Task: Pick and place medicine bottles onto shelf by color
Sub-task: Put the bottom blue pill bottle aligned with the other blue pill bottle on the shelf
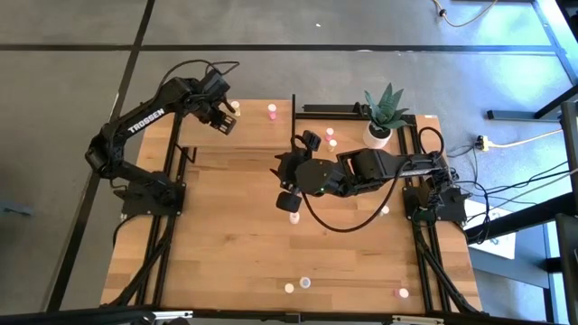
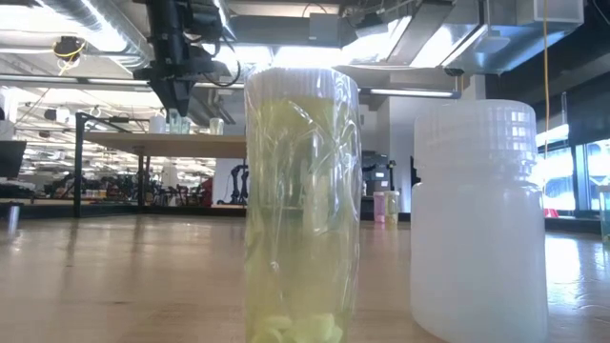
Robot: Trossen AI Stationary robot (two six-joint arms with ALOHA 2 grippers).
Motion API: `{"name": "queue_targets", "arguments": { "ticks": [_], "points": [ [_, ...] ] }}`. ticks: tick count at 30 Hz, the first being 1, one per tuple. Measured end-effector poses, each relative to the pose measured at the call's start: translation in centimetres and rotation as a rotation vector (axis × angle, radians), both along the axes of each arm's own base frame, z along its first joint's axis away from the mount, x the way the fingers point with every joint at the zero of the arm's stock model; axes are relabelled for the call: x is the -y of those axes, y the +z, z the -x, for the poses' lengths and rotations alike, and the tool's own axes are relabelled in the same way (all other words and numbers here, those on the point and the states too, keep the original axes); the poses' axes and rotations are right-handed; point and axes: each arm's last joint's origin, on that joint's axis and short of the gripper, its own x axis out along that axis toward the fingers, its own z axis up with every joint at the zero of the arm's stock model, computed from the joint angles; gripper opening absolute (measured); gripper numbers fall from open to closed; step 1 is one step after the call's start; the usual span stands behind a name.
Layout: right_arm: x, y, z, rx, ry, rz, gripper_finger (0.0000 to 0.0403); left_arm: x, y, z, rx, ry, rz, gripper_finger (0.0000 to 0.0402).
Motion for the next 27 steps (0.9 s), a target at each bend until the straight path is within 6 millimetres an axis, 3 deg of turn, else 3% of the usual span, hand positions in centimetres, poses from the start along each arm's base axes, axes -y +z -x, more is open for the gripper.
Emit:
{"name": "queue_targets", "arguments": {
  "ticks": [27],
  "points": [
    [-0.01,0.05,-0.03,0.005,0.002,0.001,0.0154,-0.04,-0.02,0.08,-0.041,-0.032,-0.021,0.0117]
  ]
}}
